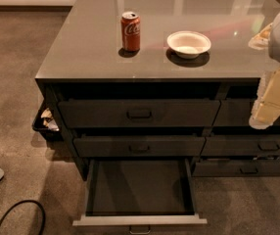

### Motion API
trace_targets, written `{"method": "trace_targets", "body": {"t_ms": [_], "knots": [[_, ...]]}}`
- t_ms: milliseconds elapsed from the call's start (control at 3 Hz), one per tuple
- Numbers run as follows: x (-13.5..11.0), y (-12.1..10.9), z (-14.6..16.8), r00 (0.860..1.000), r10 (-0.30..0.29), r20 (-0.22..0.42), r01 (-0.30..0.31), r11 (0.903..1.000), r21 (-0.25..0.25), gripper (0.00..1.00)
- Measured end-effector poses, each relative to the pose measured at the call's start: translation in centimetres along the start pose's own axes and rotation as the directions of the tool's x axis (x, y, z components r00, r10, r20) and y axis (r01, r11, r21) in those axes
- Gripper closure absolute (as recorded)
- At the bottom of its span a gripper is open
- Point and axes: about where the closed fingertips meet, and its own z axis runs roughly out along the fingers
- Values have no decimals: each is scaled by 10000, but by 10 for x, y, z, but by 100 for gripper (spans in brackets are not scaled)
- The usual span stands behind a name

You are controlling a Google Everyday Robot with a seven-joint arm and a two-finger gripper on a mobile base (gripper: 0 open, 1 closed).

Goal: Place coke can into bottom drawer

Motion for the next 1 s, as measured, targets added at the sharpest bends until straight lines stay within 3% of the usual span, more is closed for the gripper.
{"method": "trace_targets", "body": {"t_ms": [333, 667, 1000], "knots": [[0, 0, -1, 10000, 6, 24, -6, 10000, 24, 0], [-6, -14, 1, 9949, 625, 786, -634, 9979, 95, 0], [-8, -40, 14, 9575, 2154, 1917, -2165, 9762, -154, 0]]}}
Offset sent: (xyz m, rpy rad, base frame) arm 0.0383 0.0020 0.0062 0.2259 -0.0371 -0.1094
